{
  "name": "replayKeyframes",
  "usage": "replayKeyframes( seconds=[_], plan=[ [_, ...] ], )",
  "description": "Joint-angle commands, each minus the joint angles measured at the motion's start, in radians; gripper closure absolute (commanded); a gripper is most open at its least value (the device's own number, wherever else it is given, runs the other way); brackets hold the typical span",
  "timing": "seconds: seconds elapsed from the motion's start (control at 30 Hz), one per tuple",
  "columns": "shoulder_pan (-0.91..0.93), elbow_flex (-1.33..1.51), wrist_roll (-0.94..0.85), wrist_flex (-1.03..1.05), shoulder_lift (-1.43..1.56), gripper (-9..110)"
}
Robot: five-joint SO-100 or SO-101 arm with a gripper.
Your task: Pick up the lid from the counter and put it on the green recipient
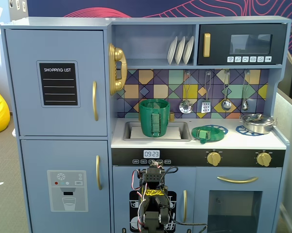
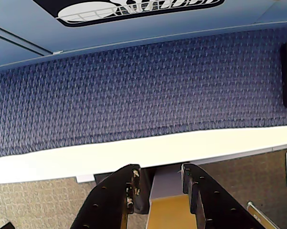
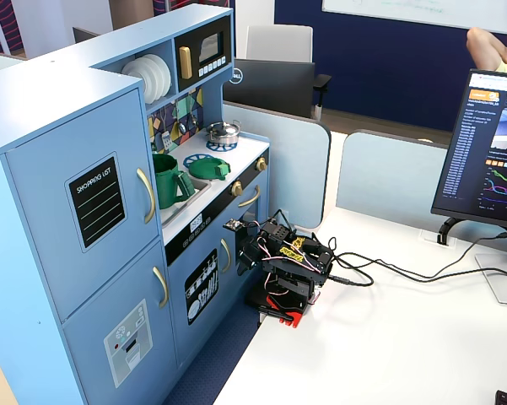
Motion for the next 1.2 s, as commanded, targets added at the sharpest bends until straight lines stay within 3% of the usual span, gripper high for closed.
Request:
replayKeyframes(
  seconds=[0.0, 0.4, 0.6, 0.77, 0.87, 0.97, 1.17],
  plan=[
    [0.034, -0.002, -0.018, 0.184, -0.006, 101],
    [0.087, -0.005, -0.023, 0.112, -0.006, 101],
    [0.293, -0.193, -0.17, -0.189, -0.114, 101],
    [0.471, -0.476, -0.181, -0.449, -0.321, 98],
    [0.569, -0.514, -0.051, -0.844, -0.414, 81],
    [0.646, -0.48, -0.072, -1.22, -0.509, 69],
    [0.68, -0.485, -0.078, -1.344, -0.56, 60]
  ],
)
